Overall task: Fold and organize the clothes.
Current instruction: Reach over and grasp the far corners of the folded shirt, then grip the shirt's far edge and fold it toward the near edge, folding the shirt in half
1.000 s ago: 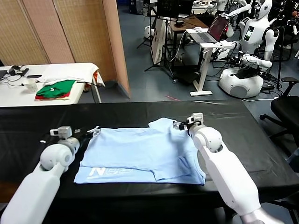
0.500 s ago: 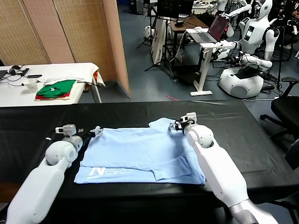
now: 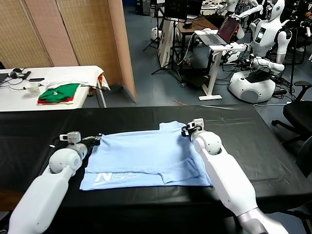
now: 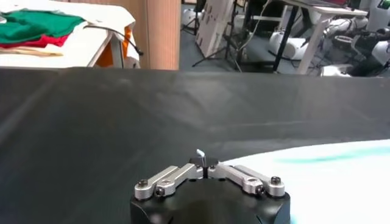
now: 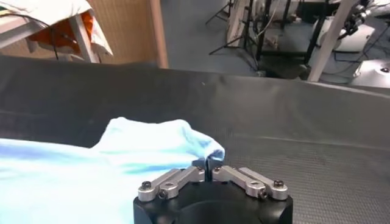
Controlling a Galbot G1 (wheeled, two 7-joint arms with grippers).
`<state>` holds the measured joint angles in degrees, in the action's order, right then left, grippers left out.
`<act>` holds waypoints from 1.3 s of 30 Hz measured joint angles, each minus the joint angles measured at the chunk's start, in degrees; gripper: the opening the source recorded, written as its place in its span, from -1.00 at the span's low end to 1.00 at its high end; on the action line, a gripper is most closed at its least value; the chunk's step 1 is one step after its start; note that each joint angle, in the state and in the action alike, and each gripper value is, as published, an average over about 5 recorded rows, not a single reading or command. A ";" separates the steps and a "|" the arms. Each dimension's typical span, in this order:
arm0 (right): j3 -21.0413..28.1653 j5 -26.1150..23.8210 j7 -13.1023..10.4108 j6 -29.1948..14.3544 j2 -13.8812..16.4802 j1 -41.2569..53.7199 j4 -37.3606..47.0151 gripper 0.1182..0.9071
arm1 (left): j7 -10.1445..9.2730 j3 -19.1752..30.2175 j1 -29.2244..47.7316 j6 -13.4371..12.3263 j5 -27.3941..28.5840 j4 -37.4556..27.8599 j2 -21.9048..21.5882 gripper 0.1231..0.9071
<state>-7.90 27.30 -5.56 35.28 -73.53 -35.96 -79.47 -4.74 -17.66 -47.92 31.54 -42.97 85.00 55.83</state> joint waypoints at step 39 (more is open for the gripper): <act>-6.25 -3.33 0.88 3.71 13.62 -23.98 -31.05 -0.94 | -0.34 -12.99 -23.33 -1.87 3.19 25.41 -4.00 -0.94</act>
<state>-14.16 23.97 -4.68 38.99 -59.91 -59.94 -110.52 -5.08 -30.64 -71.25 29.67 -39.77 110.41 51.83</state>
